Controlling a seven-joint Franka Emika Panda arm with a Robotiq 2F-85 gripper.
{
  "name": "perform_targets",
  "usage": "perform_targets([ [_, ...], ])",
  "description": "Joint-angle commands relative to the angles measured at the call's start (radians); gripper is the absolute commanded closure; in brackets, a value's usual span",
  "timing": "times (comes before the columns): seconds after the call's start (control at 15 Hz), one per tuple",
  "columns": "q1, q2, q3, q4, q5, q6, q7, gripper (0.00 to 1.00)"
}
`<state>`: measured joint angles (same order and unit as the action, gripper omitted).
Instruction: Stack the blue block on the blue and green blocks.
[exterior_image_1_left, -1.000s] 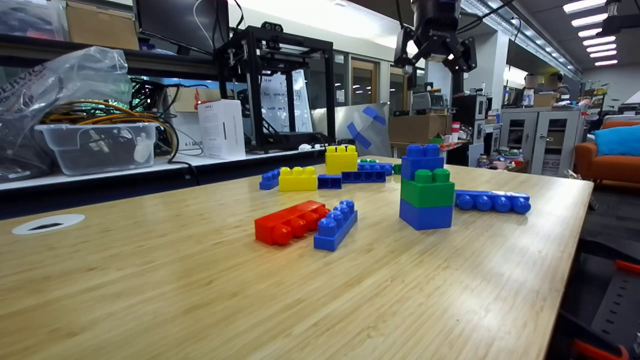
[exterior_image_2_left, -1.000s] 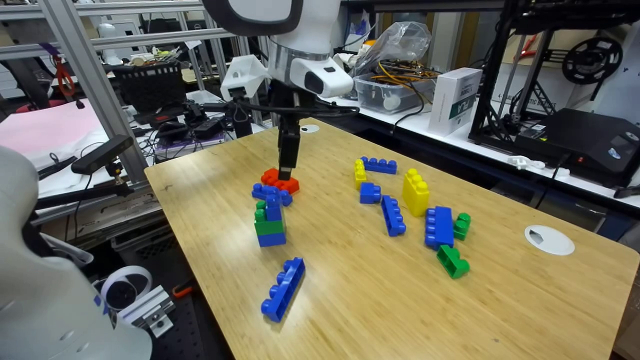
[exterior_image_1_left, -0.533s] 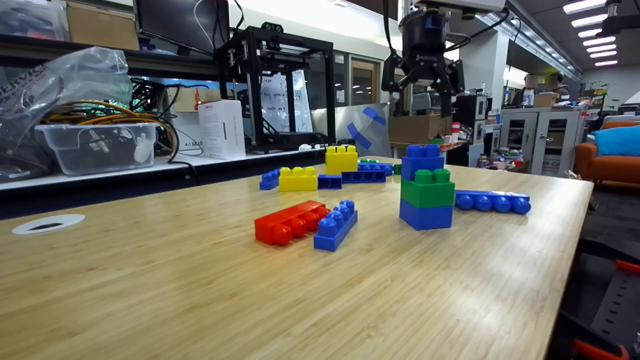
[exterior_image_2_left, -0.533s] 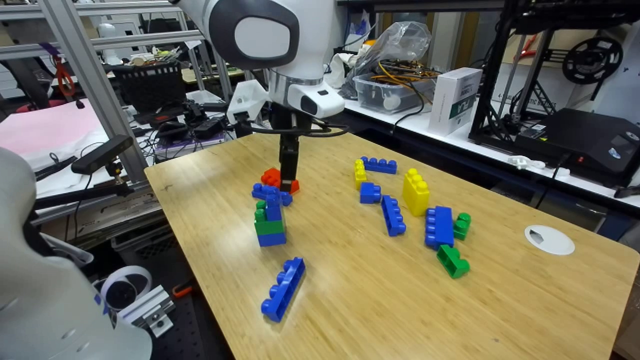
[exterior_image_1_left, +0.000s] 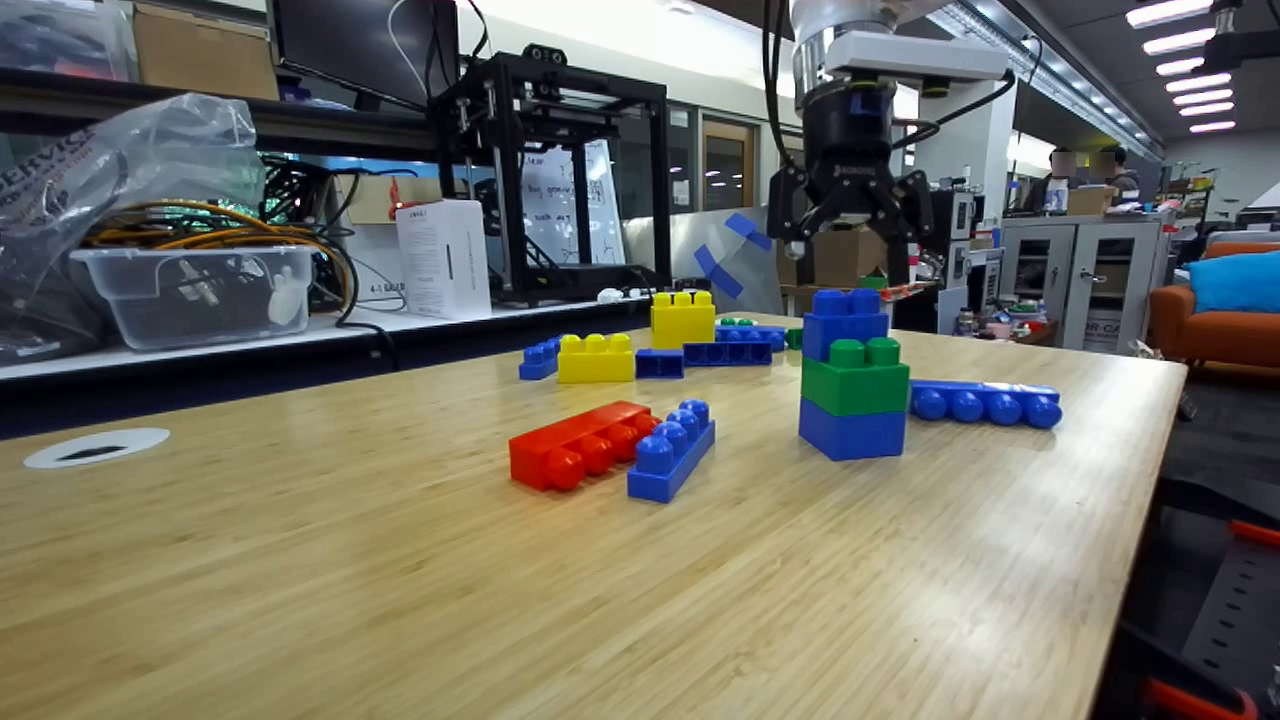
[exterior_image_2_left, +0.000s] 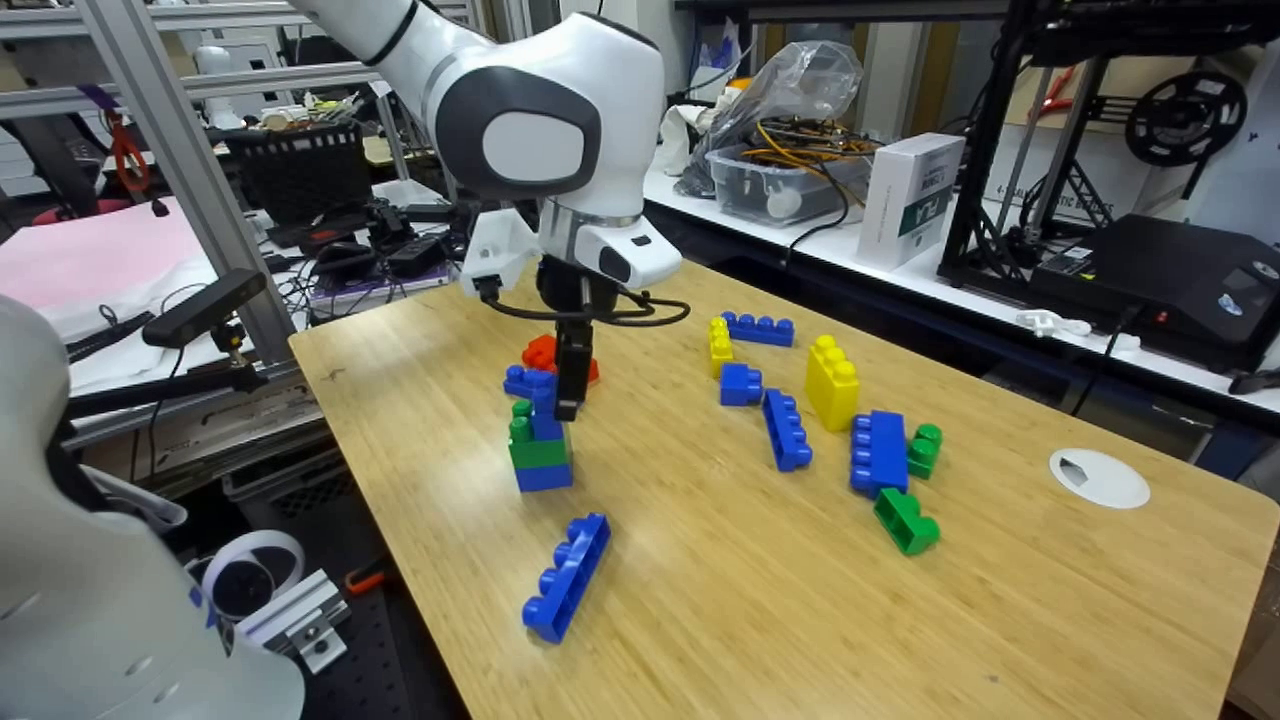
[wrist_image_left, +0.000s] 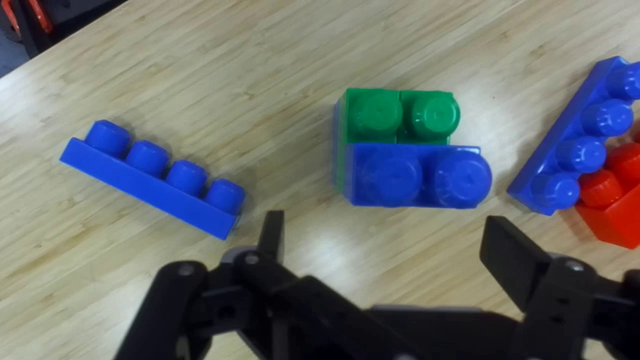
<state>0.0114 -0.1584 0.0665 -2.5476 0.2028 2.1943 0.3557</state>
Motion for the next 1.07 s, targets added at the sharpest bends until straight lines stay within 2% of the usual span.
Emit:
perform_targets([
  [0.0,0.018,0.017,0.009,-0.018,-0.007,0.045,-0.002,0.00],
  [1.0,0.055,0.041,0.019,-0.034,0.010,0.086,-0.031,0.00],
])
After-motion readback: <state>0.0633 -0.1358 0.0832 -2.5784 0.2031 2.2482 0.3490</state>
